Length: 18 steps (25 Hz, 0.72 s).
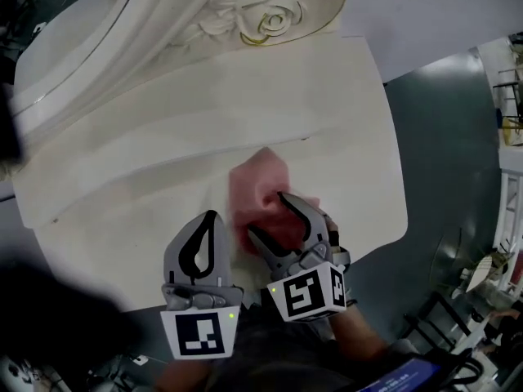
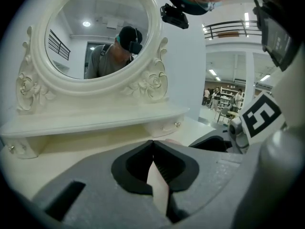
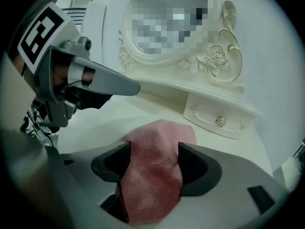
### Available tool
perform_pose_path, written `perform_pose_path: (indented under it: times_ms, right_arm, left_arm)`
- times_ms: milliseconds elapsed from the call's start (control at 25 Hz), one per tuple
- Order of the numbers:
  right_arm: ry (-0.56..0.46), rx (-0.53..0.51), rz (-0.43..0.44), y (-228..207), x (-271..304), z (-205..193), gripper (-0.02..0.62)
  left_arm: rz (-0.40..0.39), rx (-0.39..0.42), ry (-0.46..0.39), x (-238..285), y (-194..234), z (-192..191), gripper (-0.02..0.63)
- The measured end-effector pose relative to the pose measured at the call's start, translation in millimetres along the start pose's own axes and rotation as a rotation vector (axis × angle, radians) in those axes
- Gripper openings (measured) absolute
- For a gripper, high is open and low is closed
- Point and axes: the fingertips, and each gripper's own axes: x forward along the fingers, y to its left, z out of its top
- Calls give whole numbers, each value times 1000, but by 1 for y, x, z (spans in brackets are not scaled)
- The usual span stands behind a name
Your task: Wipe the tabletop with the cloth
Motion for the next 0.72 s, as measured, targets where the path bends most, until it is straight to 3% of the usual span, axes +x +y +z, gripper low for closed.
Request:
perform_pose_path:
  times_ms: [40,120,200,240,720]
  right_arm:
    - [1,3,-6,-4,1,-1,309]
    - [0,9,-25,-13,1,-1,155]
    - [-4,21,-34,-22,1,0,50]
    - [-13,28,-32,-25,0,3,33]
    - [-257,19,-12,-48,-52,115,21]
  left_arm:
    - [5,-2,0,2,0,0,15]
    - [16,-6,-4,6,0,2,15]
    - [25,-6,-10,7,-2,6,15]
    - [29,-4,-13,7,-2,8,15]
    - [116,35,-140,-32,3,86,15]
